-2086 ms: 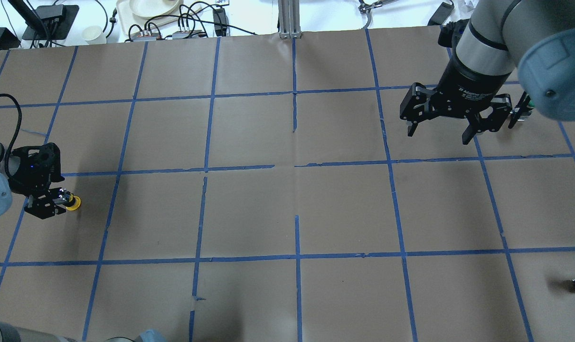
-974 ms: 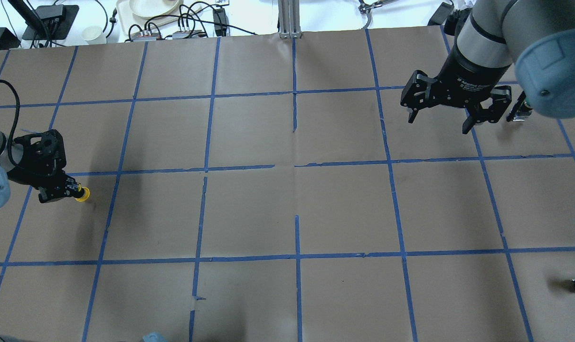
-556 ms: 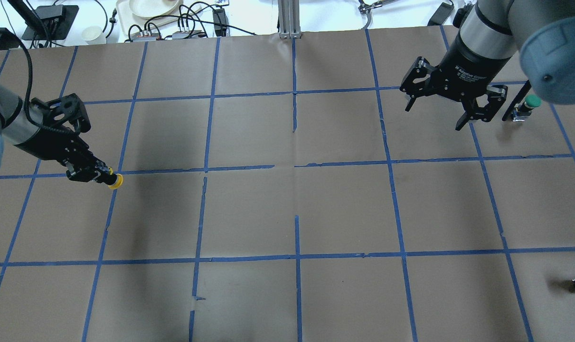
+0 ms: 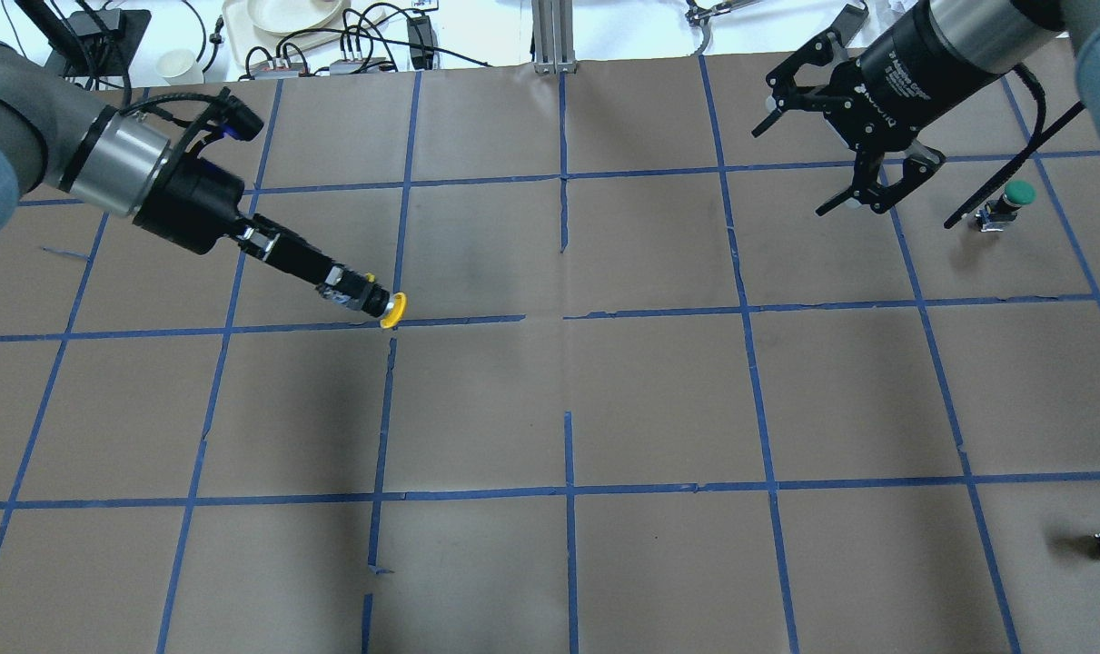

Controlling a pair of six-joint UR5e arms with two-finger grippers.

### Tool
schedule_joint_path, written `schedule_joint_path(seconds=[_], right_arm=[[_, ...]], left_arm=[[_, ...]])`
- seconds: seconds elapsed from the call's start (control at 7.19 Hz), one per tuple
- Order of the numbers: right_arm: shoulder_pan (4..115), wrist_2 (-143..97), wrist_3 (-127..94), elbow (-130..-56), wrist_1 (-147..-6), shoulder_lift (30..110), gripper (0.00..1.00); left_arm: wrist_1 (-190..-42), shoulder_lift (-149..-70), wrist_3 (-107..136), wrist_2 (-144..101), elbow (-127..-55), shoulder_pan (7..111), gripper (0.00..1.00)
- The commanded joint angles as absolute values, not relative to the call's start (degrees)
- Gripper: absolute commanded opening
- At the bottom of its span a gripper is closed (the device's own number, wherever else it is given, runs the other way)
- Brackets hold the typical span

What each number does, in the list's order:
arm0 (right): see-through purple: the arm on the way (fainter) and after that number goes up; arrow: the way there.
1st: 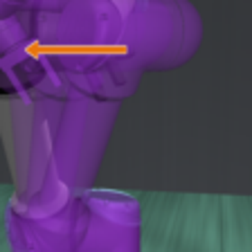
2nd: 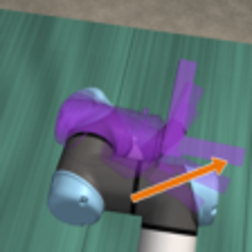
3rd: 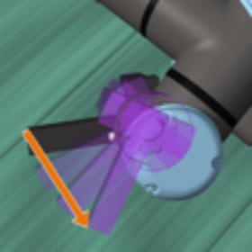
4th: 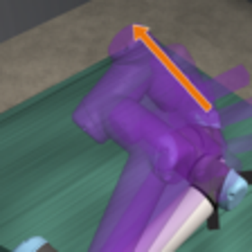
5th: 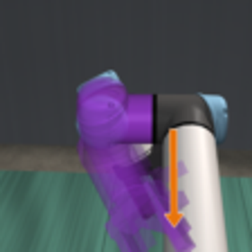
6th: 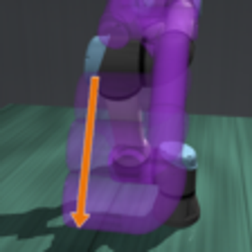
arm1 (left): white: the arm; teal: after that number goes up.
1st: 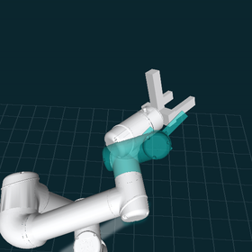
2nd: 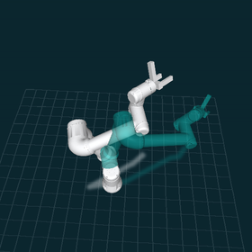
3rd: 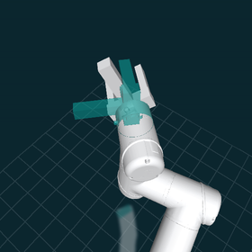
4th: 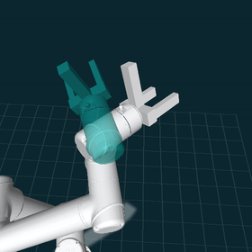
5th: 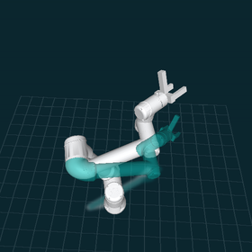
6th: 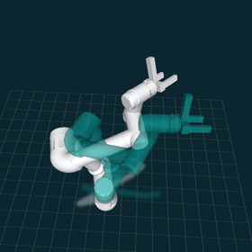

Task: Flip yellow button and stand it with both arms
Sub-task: 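Lift the yellow button with the left gripper while the right gripper approaches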

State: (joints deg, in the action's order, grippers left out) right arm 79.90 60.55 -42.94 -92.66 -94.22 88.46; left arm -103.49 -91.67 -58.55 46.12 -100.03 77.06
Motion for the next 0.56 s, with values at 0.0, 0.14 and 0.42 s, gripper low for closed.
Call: schedule_joint_path(seconds=[0.0,0.14,0.42], right_arm=[[79.98,50.92,-54.35,-92.81,-97.27,88.77,1.00],[80.33,47.93,-60.15,-93.16,-99.30,89.03,1.00],[82.17,45.45,-63.97,-93.43,-99.49,90.34,1.00]], left_arm=[[-104.76,-90.36,-45.68,27.33,-100.81,83.82,0.15],[-104.50,-90.09,-41.70,20.98,-100.90,85.94,0.15],[-103.89,-90.35,-34.83,12.94,-100.90,89.80,0.13]])
